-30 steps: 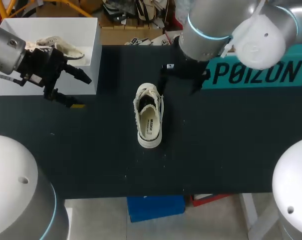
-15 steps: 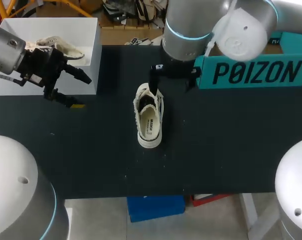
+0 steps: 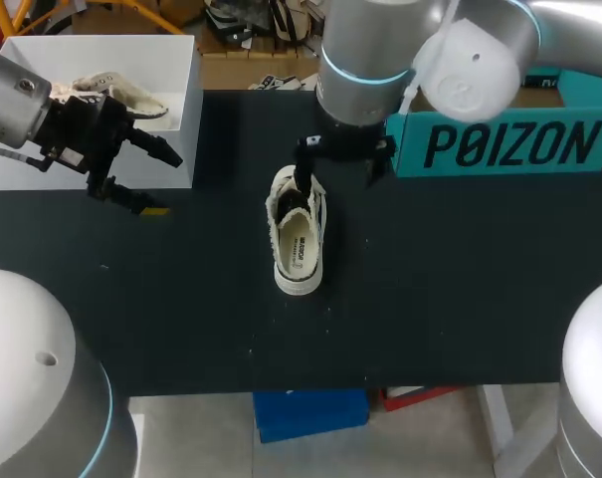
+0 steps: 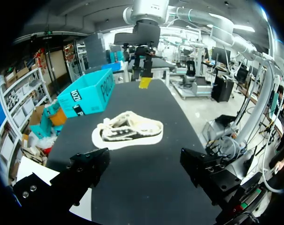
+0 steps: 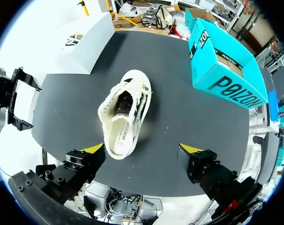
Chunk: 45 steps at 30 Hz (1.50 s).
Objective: Take the shoe out of the shoebox, open the shoe tongue, remove and reinsert the insole, then place the shoe into the shoebox
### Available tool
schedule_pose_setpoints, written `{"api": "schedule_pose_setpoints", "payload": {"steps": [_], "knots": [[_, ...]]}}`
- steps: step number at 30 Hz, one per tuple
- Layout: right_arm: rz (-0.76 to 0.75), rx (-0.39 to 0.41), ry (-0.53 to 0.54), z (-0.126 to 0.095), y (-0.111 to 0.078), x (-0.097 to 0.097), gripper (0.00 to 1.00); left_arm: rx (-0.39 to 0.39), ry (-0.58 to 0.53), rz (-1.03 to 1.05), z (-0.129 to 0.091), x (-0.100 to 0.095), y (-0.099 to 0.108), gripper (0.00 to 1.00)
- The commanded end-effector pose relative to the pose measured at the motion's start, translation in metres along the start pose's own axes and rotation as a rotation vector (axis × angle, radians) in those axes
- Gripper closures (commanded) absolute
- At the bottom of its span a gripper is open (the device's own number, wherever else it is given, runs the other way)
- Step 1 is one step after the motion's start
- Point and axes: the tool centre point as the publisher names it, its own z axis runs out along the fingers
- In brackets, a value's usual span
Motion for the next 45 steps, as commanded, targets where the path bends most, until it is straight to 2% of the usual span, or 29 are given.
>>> {"api": "schedule_pose_setpoints", "payload": {"steps": [1,3,5,6,7,8,9,12,18,24,28,45], "knots": [[-0.002,0.013,-0.003,0.012,0.007,0.006,0.00,-0.004,0.001,-0.001,0.000,0.001,0.000,0.00],[-0.004,0.018,-0.001,0.017,0.009,0.008,0.08,-0.004,0.001,-0.001,0.000,0.001,0.000,0.00],[-0.008,0.026,0.001,0.022,0.010,0.010,0.10,-0.004,0.001,-0.001,0.000,0.001,0.000,0.00],[-0.010,0.030,0.002,0.024,0.011,0.011,0.21,-0.004,0.001,-0.001,0.000,0.001,0.000,0.00],[-0.011,0.033,0.005,0.028,0.012,0.011,0.51,-0.004,0.001,-0.001,0.000,0.001,0.000,0.00],[-0.012,0.038,0.005,0.031,0.013,0.011,0.60,-0.004,0.001,-0.001,0.000,0.001,0.000,0.00],[-0.016,0.044,0.005,0.034,0.015,0.012,0.63,-0.004,0.001,-0.001,0.000,0.001,0.000,0.00],[-0.027,0.060,0.003,0.043,0.019,0.016,0.52,-0.004,0.001,-0.001,0.000,0.001,0.000,0.00],[-0.032,0.083,0.009,0.060,0.024,0.019,0.54,-0.004,0.001,-0.001,0.000,0.001,0.000,0.00],[-0.034,0.102,0.015,0.073,0.027,0.019,0.52,-0.004,0.001,-0.001,0.000,0.001,0.000,0.00],[-0.035,0.112,0.018,0.080,0.028,0.019,0.58,-0.004,0.001,-0.001,0.000,0.001,0.000,0.00],[-0.039,0.135,0.028,0.102,0.029,0.014,0.56,-0.004,0.001,-0.001,0.000,0.001,0.000,0.00]]}}
